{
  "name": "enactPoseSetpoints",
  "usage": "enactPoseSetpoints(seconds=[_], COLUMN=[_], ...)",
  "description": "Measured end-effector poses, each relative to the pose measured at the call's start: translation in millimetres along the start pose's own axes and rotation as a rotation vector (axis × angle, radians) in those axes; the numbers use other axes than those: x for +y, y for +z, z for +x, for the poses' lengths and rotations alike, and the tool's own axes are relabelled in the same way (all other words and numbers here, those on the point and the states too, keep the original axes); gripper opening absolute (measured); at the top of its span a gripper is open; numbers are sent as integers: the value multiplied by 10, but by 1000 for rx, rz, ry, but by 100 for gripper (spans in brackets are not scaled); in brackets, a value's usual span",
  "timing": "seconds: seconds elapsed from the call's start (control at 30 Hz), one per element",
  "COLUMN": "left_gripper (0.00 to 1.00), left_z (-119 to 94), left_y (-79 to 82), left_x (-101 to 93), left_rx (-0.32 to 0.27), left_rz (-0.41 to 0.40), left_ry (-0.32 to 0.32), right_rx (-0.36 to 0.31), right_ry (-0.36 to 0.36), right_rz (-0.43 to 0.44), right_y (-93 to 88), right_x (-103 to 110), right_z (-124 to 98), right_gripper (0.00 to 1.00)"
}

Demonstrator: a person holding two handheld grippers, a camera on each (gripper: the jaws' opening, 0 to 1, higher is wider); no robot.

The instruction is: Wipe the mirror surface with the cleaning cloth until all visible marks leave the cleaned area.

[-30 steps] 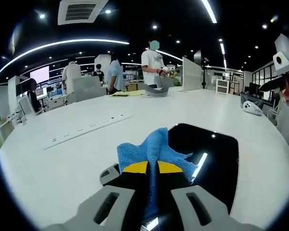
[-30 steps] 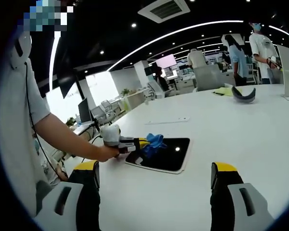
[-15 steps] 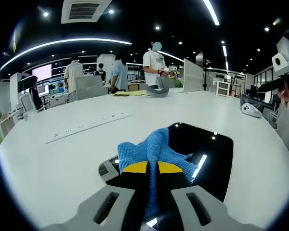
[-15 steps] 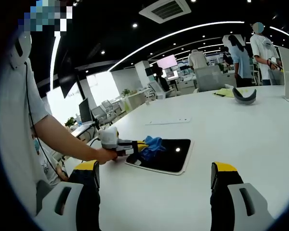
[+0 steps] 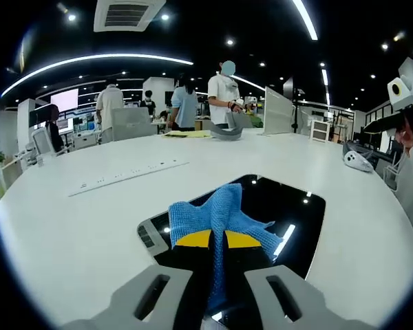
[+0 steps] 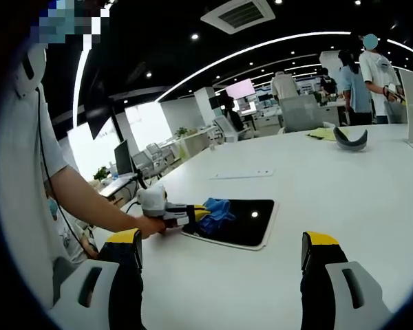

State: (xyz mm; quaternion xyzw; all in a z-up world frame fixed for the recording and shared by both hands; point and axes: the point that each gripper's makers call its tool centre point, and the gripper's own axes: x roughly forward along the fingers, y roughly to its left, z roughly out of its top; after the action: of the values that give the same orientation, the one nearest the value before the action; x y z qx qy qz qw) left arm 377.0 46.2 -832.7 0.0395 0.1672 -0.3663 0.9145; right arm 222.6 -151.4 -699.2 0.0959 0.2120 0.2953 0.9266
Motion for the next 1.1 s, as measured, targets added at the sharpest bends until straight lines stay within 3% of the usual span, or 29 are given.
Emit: enactPoseSetpoints(seconds=[1.1], left_gripper=[3], left_z=[-291], left_y=[-105], left_x=[-235], left_rx=[-5], left_rz=[-20], left_ry=[8], right_rx=[-8], right_ry=[23], right_rz=[-15], right_y=[58], right_x=[71], right_z=[12], right_gripper=[96])
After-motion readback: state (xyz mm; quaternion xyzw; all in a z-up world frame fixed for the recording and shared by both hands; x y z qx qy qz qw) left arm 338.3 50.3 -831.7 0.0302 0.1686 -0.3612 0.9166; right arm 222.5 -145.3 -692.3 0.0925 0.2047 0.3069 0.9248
